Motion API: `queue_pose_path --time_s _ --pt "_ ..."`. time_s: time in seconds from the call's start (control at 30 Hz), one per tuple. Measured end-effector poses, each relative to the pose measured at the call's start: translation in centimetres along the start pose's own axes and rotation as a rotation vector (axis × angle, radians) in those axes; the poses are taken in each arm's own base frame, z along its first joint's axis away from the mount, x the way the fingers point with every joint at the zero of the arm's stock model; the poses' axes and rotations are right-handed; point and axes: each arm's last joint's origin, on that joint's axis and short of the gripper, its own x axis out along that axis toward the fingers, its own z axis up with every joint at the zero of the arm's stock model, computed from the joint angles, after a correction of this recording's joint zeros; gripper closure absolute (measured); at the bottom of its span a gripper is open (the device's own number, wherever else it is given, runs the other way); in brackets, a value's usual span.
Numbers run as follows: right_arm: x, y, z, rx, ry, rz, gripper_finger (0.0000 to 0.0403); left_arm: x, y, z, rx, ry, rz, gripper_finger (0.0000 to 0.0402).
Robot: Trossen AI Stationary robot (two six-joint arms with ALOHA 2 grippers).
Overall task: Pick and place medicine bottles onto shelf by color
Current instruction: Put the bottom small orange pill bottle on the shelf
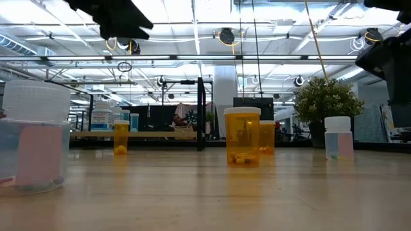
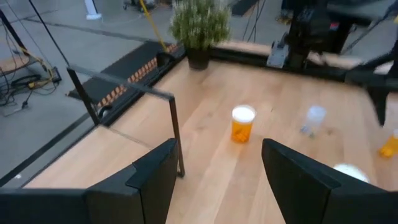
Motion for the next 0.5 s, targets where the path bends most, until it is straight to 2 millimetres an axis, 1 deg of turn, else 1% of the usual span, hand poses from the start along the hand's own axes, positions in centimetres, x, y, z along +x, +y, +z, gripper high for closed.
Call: queue_pose_path --time_s 0.2,0.3,0.5 --pt "0.5 0.3 0.3 -0.034 -0.026 0.017 0.0106 0.8 -0.2 -0.2 0.022 0.005 0.006 0.0167" --pt "1.0 0.2 0.2 -0.048 -0.019 0.011 0.0108 1.3 -0.5 0.0 0.021 -0.020 0.004 0.0167" --pt "2.4 -0.1 0.1 -0.050 0.035 0.019 0.0136 1.9 -0.6 0.0 0.029 -0.017 -0.037 0.0167"
